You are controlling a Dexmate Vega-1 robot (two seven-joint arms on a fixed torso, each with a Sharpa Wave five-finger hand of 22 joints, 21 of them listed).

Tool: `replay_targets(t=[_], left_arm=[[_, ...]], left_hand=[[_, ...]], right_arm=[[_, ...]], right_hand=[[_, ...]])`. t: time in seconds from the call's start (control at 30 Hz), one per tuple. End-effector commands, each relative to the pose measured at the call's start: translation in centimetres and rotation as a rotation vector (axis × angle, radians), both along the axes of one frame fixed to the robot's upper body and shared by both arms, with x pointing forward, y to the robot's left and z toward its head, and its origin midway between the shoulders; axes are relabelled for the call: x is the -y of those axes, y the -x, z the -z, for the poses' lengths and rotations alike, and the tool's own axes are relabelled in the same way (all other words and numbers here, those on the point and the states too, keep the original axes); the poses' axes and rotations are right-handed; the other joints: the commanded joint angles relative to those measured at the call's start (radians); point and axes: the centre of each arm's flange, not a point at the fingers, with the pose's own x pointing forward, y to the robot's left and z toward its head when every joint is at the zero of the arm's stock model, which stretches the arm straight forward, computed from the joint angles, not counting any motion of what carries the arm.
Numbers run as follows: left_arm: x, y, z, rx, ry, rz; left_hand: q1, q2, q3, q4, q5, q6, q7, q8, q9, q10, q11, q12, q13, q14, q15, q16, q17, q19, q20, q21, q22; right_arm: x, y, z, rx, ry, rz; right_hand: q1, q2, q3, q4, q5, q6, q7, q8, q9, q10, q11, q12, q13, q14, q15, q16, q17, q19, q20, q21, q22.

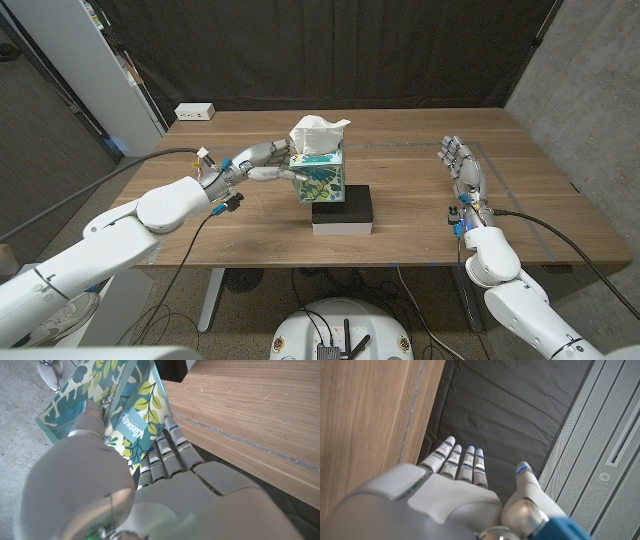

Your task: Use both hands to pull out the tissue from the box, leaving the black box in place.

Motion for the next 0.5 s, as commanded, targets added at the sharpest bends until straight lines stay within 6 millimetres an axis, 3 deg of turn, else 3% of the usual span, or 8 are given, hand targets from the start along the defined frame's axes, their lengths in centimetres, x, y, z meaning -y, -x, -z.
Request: replay_targets(t=[0.03, 0.5], left_arm=[[0.3, -0.5, -0.2, -0.003, 0.000, 0.006], [0.4, -1.0, -0.4, -0.005, 0.002, 0.016]], left_hand=[[0.002, 0.009, 0.001, 0.001, 0.006, 0.004, 0.001, 0.007, 0.005, 0.007, -0.003, -0.001, 0.005, 0.003, -0.117, -0.003, 0.005, 0.001, -0.004, -0.004, 0.001], [0.005, 0.010, 0.001, -0.001, 0.006, 0.005, 0.001, 0.009, 0.005, 0.009, -0.004, -0.004, 0.007, 0.005, -0.118, -0.005, 0.005, 0.000, -0.006, -0.006, 0.001]], right_arm=[[0.2, 1.3, 1.3, -0.009, -0.022, 0.022], [0.1, 2.6, 2.1, -0.022, -0.036, 0.041]], right_hand=[[0.005, 0.016, 0.002, -0.006, 0.004, 0.006, 0.002, 0.005, 0.003, 0.002, 0.005, 0.003, 0.005, -0.003, 0.002, -0.002, 0.002, 0.007, -0.001, 0.008, 0.002], [0.005, 0.017, 0.002, -0.006, 0.004, 0.007, 0.004, 0.006, 0.003, 0.003, 0.007, 0.004, 0.005, -0.003, 0.003, -0.002, 0.003, 0.011, -0.001, 0.009, 0.002]])
